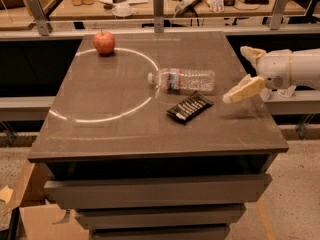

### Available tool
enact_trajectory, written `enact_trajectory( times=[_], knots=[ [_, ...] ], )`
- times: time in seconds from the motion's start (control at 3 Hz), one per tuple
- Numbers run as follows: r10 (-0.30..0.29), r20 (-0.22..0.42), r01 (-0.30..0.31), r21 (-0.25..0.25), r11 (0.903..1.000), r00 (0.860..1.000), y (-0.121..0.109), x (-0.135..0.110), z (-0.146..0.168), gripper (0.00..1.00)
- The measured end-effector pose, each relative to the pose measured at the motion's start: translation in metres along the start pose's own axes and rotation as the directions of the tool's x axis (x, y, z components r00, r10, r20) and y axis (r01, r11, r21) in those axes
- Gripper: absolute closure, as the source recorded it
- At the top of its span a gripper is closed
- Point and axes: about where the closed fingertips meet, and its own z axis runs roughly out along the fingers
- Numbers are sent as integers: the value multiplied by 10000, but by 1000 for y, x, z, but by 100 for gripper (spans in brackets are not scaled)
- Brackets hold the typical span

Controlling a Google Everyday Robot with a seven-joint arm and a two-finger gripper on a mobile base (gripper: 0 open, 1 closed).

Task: Move water bottle near rxbar chocolate

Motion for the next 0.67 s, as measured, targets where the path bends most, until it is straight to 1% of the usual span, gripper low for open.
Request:
enact_trajectory(
  times=[0.33,0.67],
  knots=[
    [223,-759,-83,1797,9837,9969,-16,9,-55,0],
    [227,-782,0,2783,9605,9967,-34,5,-63,0]
  ],
)
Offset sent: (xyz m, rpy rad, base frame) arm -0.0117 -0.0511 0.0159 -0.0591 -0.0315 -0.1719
